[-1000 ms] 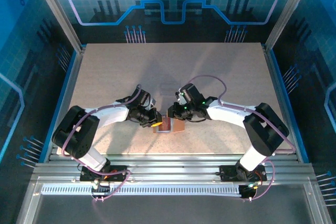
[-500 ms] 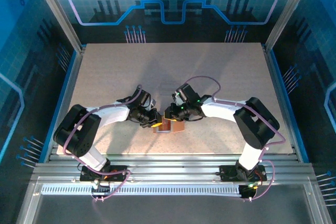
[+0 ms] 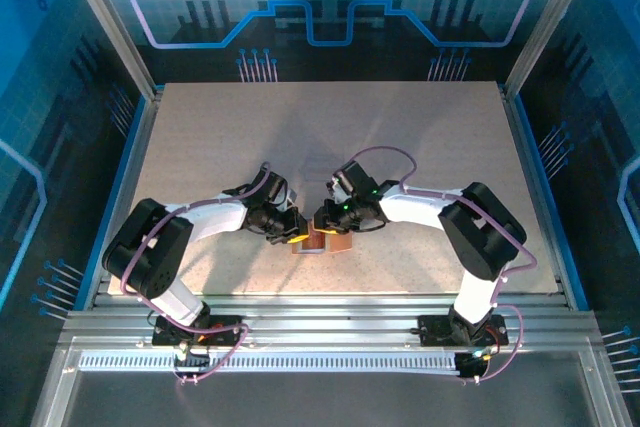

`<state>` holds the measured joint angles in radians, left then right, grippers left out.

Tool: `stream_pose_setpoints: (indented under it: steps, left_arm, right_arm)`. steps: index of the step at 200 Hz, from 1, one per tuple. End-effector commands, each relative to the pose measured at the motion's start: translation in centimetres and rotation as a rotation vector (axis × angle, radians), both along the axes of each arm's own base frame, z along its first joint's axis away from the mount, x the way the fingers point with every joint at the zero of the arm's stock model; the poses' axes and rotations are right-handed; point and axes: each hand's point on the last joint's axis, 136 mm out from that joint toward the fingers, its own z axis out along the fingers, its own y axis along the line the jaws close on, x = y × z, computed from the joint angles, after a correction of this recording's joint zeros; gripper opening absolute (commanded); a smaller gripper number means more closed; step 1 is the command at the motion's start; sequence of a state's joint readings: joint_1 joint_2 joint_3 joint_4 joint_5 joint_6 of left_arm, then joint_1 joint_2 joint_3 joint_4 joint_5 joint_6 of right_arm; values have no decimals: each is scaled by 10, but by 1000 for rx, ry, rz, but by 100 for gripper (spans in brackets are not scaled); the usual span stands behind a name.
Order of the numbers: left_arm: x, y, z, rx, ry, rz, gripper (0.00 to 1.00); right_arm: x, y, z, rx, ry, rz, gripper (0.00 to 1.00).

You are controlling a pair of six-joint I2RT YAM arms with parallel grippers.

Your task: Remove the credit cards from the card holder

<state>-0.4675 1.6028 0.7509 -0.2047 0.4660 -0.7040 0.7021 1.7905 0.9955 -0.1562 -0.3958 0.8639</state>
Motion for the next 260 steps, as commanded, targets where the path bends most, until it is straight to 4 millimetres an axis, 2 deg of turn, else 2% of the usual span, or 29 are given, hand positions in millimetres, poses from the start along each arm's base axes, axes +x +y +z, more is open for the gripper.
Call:
stream_pose_setpoints:
  steps: [1, 63, 124, 178, 207, 260]
  left_arm:
    - [0, 2, -2, 17, 8, -4, 15]
    - [1, 2, -1, 16, 7, -4, 15]
    - [-1, 2, -2, 18, 8, -4, 15]
    - [-1, 1, 0, 9, 7, -2, 15]
    - [4, -1, 8, -3, -11, 4, 15]
    - [14, -4, 22, 3, -41, -8, 15]
  right_arm:
    - [-7, 6, -5, -5, 30, 34, 23]
    - [-8, 1, -14, -39, 41, 30, 25]
    - [-11, -10, -14, -97, 35, 25, 29]
    - [-6, -11, 3, -83, -5, 9, 30]
    - [-3, -11, 15, -53, -39, -7, 30]
    - [-8, -19, 12, -59, -30, -20, 30]
